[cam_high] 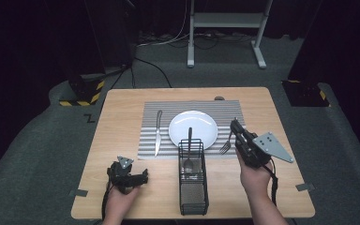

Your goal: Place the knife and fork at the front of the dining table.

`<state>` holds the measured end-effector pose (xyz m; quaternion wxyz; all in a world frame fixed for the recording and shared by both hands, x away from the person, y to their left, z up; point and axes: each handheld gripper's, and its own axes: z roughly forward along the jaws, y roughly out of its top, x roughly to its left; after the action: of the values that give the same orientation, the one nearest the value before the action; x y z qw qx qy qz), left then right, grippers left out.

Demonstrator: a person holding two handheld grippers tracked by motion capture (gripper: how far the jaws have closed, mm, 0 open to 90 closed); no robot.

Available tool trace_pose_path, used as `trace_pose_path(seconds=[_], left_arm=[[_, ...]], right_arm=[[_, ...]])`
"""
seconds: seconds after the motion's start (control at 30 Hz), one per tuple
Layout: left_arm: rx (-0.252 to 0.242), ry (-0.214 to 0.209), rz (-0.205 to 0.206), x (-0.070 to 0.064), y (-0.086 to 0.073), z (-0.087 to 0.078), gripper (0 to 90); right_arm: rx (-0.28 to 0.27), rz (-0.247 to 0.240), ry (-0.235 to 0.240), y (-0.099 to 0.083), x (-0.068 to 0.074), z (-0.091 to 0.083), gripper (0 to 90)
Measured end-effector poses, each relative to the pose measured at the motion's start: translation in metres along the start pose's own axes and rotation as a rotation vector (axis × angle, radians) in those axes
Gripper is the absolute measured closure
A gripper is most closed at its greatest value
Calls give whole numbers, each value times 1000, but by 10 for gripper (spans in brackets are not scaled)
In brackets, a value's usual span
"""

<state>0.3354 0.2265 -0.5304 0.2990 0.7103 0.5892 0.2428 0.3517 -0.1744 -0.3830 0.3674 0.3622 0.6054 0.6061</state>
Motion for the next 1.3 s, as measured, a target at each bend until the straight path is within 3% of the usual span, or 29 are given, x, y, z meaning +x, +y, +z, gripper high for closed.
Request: trace_pose_path(seconds=[0.57, 0.87, 1.3], left_arm=[[0, 0, 0, 0, 0, 0, 9], [0, 0, 0, 0, 0, 0, 9], [0, 0, 0, 0, 0, 0, 9]], right_arm=[[140, -10, -75, -42, -26, 31, 867], [179, -23, -82, -51, -32, 44, 867], [199, 0, -80, -56, -36, 53, 867]])
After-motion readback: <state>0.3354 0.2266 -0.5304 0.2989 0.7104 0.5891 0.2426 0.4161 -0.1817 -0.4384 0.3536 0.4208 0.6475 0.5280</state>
